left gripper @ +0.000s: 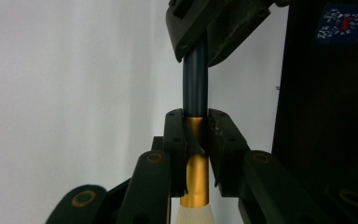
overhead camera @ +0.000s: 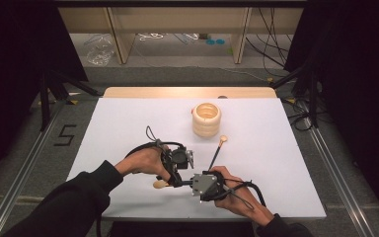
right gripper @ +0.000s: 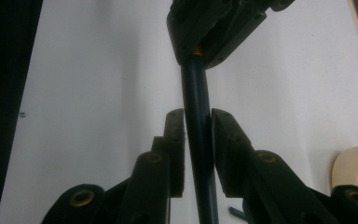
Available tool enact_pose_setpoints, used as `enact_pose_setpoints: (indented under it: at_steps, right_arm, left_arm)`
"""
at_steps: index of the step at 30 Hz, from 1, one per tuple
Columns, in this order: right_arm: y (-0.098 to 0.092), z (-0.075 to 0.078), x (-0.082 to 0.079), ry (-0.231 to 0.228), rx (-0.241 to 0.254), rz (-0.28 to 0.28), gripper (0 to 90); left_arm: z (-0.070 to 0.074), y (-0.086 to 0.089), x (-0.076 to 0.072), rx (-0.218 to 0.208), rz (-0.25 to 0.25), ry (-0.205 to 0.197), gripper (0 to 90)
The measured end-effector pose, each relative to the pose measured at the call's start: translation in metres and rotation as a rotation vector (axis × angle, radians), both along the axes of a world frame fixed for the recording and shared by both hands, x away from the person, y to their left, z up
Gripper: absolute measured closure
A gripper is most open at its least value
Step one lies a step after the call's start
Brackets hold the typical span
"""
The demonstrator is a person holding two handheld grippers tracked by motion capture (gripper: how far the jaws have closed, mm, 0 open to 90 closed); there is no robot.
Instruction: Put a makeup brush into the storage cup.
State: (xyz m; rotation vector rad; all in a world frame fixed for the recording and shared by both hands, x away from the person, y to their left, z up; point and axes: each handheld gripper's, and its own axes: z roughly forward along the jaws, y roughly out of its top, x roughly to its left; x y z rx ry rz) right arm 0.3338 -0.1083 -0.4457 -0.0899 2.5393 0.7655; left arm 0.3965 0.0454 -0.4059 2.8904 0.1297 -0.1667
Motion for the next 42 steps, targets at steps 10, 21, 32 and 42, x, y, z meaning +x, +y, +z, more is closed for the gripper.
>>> enact_pose_setpoints:
  at_steps: [10,21,32,42]
  right_arm:
    - [0.0009,0.0010,0.0034,-0.049,-0.059,0.070,79.2]
    - [0.0016,0.0019,0.0019,-0.074,-0.063,0.055,79.1]
    - [0.0021,0.0016,0.0033,-0.061,-0.052,0.071,79.0]
    - [0.0028,0.0010,0.0027,-0.073,-0.058,0.064,79.1]
  left_arm:
    - [0.0007,-0.0005,0.0008,-0.002,0.003,0.008,77.9]
    - [0.0032,-0.0016,0.0018,-0.016,0.004,0.004,77.9]
    - [0.0047,-0.0022,0.0025,-0.031,0.023,0.017,77.8]
    - [0.0055,-0.0045,0.0043,-0.032,0.018,0.013,77.8]
